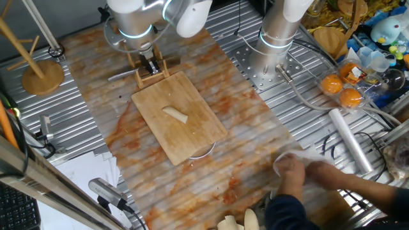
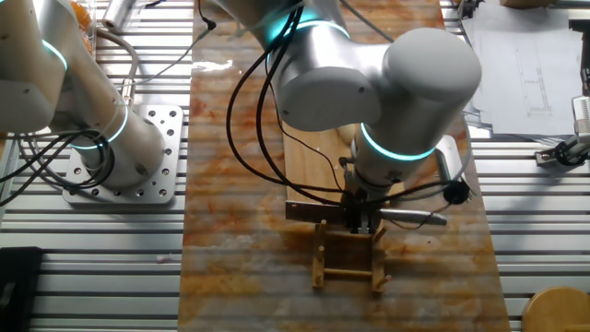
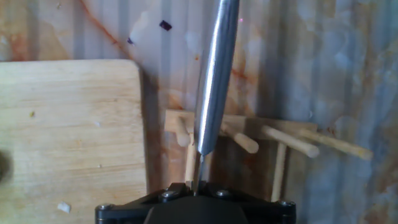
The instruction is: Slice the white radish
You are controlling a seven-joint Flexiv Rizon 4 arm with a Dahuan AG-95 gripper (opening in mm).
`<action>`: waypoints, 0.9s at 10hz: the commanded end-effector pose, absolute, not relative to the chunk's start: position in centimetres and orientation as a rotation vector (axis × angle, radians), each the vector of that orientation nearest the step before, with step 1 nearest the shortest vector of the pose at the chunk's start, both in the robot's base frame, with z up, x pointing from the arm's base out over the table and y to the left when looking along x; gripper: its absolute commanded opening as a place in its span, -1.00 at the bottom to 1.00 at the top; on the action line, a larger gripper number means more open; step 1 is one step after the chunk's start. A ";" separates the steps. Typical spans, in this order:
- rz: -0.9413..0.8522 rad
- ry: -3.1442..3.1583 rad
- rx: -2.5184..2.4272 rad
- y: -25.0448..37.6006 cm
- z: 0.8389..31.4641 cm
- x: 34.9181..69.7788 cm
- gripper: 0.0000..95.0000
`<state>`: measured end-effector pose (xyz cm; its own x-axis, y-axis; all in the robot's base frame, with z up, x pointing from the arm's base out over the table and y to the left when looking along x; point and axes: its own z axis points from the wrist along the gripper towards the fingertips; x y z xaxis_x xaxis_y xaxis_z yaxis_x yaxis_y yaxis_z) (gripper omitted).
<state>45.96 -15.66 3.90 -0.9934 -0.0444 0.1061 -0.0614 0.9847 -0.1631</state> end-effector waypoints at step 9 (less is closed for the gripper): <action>0.207 -3.001 0.242 -12.7 14.4 48.4 -1.00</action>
<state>48.14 -12.70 14.34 -0.9796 -0.1513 0.1322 -0.1682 0.9774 -0.1279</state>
